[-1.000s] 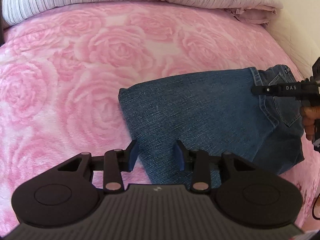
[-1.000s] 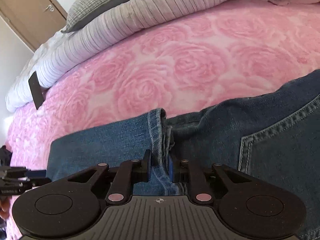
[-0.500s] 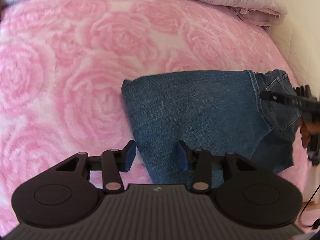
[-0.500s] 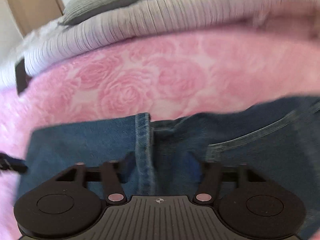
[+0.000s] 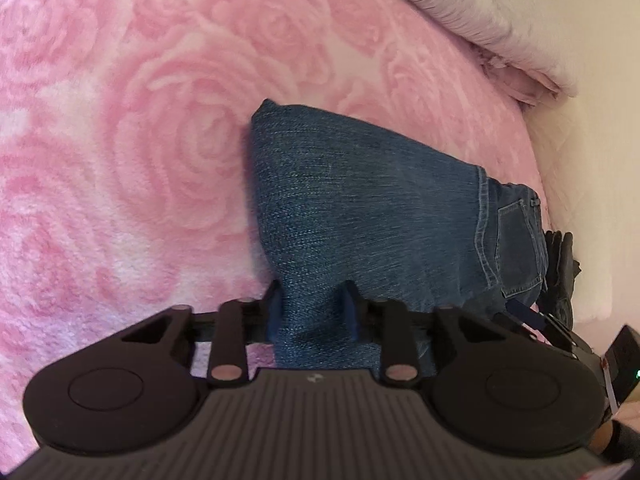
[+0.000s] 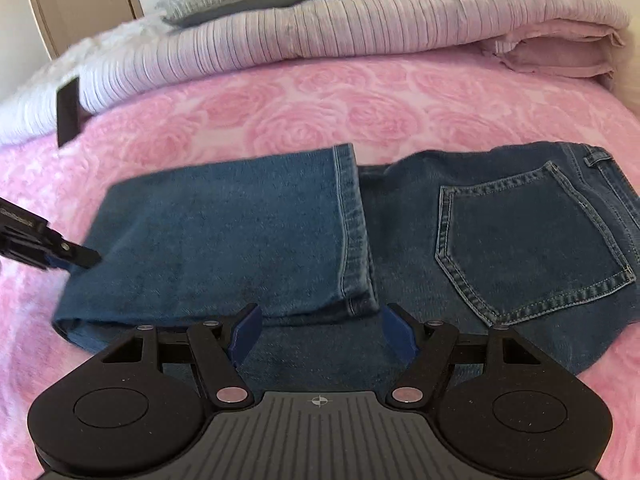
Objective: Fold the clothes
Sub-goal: 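Lift the folded jeans with the left tool and set them beside the dark clothes stack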
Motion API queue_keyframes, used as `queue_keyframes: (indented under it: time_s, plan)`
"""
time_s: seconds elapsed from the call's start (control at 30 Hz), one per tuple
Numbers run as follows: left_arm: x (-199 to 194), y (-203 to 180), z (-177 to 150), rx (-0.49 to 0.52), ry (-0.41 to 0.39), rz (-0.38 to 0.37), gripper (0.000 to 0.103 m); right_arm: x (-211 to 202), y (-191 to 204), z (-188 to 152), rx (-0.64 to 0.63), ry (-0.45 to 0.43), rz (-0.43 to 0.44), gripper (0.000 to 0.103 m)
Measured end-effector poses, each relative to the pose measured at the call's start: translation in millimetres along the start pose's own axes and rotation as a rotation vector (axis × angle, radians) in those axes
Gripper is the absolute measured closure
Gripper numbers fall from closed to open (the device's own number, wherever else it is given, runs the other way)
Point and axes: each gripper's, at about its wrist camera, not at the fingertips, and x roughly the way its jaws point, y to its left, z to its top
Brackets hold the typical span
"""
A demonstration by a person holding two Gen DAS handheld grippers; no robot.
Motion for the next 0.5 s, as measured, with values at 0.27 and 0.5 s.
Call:
queue_keyframes:
  time_s: [0.27, 0.5]
  plan:
    - [-60.4, -61.9, 0.3, 0.165, -0.135, -0.117, 0.093, -32.1, 4.9, 1.7, 0.06, -0.043, -0.08, 0.033]
    - [-85.0, -195.9, 9.4, 0.332, -0.186, -0.179, 0.094, -91.1, -20.5, 6.0, 0.15, -0.131, -0.188, 0.033]
